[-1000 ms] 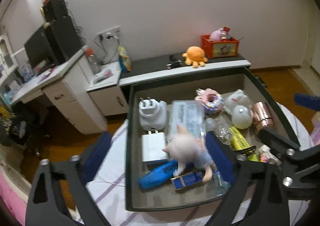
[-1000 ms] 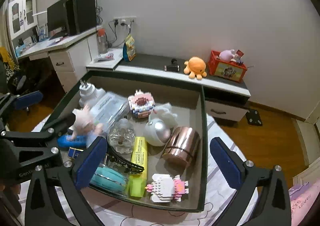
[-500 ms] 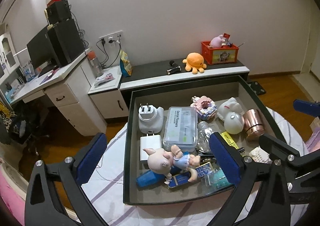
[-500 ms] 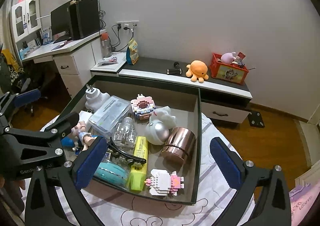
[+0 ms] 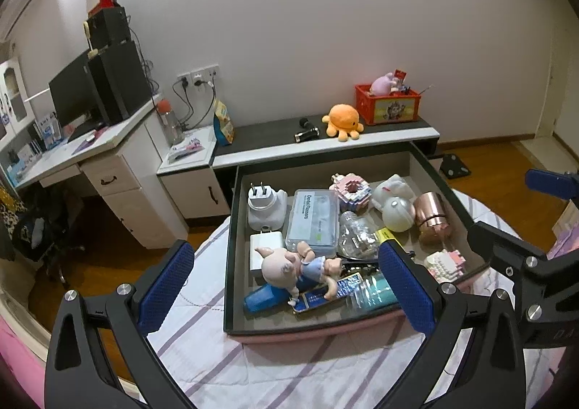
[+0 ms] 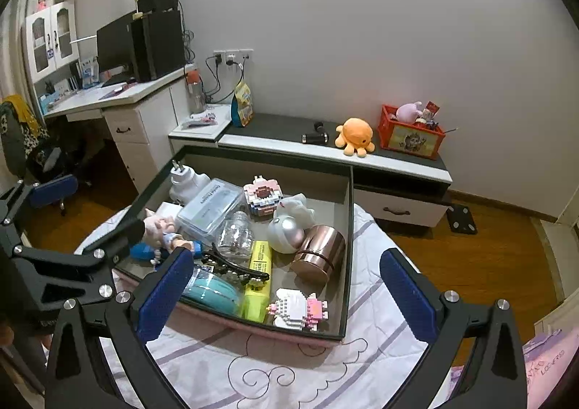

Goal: Organize rigid objects

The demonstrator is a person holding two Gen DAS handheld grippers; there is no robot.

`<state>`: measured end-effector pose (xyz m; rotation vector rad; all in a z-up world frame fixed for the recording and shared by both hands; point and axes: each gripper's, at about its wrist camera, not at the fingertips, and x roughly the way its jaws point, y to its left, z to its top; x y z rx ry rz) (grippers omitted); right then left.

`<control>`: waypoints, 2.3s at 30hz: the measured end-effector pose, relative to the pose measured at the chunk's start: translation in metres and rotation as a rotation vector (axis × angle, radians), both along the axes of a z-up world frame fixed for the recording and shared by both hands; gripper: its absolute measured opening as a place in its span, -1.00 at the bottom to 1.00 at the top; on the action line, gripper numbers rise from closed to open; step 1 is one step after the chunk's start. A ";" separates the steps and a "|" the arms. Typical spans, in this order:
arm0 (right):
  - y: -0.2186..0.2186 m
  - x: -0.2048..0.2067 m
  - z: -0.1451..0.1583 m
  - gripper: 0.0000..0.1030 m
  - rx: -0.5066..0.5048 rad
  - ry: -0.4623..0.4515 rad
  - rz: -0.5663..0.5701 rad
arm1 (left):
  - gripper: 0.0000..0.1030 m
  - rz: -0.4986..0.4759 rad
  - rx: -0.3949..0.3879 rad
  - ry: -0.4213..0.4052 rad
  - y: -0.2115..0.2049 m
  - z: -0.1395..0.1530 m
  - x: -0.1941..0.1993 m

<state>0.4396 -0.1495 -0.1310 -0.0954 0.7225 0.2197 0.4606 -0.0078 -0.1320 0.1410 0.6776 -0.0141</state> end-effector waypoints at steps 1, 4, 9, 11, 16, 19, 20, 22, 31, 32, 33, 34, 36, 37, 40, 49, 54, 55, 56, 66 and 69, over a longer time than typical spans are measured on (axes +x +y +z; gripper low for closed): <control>-0.001 -0.002 0.002 1.00 0.001 -0.003 0.000 | 1.00 -0.001 -0.006 -0.009 0.000 0.003 -0.005; -0.002 -0.014 0.010 1.00 0.006 -0.020 -0.003 | 1.00 0.001 -0.032 -0.035 0.002 0.013 -0.020; -0.006 -0.039 0.022 1.00 0.030 -0.057 -0.013 | 1.00 0.004 -0.032 -0.095 0.002 0.030 -0.050; -0.006 -0.054 0.029 1.00 0.051 -0.083 -0.010 | 1.00 0.000 -0.034 -0.109 0.003 0.036 -0.061; -0.005 -0.088 0.046 1.00 0.065 -0.150 -0.022 | 1.00 0.013 -0.015 -0.183 0.004 0.054 -0.098; -0.003 -0.118 0.056 1.00 0.074 -0.214 -0.033 | 1.00 0.019 -0.019 -0.237 0.006 0.065 -0.126; -0.002 -0.125 0.058 1.00 0.074 -0.225 -0.033 | 1.00 0.017 -0.020 -0.255 0.007 0.069 -0.137; -0.002 -0.143 0.063 1.00 0.086 -0.254 -0.033 | 1.00 0.016 -0.030 -0.289 0.009 0.075 -0.158; -0.001 -0.234 0.098 1.00 0.122 -0.400 -0.023 | 1.00 0.009 -0.062 -0.440 0.014 0.104 -0.251; -0.001 -0.241 0.101 1.00 0.126 -0.410 -0.021 | 1.00 0.011 -0.060 -0.458 0.014 0.108 -0.263; -0.001 -0.252 0.105 1.00 0.128 -0.427 -0.022 | 1.00 0.012 -0.055 -0.469 0.013 0.109 -0.271; -0.001 -0.259 0.107 1.00 0.128 -0.438 -0.023 | 1.00 0.015 -0.046 -0.489 0.013 0.112 -0.283; -0.001 -0.275 0.109 1.00 0.124 -0.465 -0.028 | 1.00 0.022 -0.031 -0.512 0.013 0.115 -0.299; -0.001 -0.283 0.111 1.00 0.123 -0.477 -0.028 | 1.00 0.026 -0.024 -0.523 0.013 0.117 -0.307; 0.001 -0.308 0.113 1.00 0.137 -0.504 -0.026 | 1.00 0.041 -0.017 -0.564 0.014 0.120 -0.337; 0.003 -0.360 0.119 1.00 0.152 -0.567 -0.032 | 1.00 0.032 -0.038 -0.655 0.019 0.130 -0.396; 0.004 -0.383 0.121 1.00 0.147 -0.602 -0.042 | 1.00 0.026 -0.060 -0.682 0.020 0.130 -0.415; 0.004 -0.387 0.121 1.00 0.142 -0.605 -0.044 | 1.00 0.025 -0.061 -0.685 0.020 0.131 -0.419; 0.005 -0.390 0.122 1.00 0.139 -0.611 -0.045 | 1.00 0.025 -0.062 -0.689 0.020 0.131 -0.423; 0.007 -0.416 0.124 1.00 0.137 -0.664 -0.048 | 1.00 0.060 -0.035 -0.775 0.019 0.127 -0.453; 0.009 -0.417 0.123 1.00 0.137 -0.668 -0.044 | 1.00 0.066 -0.027 -0.772 0.019 0.127 -0.454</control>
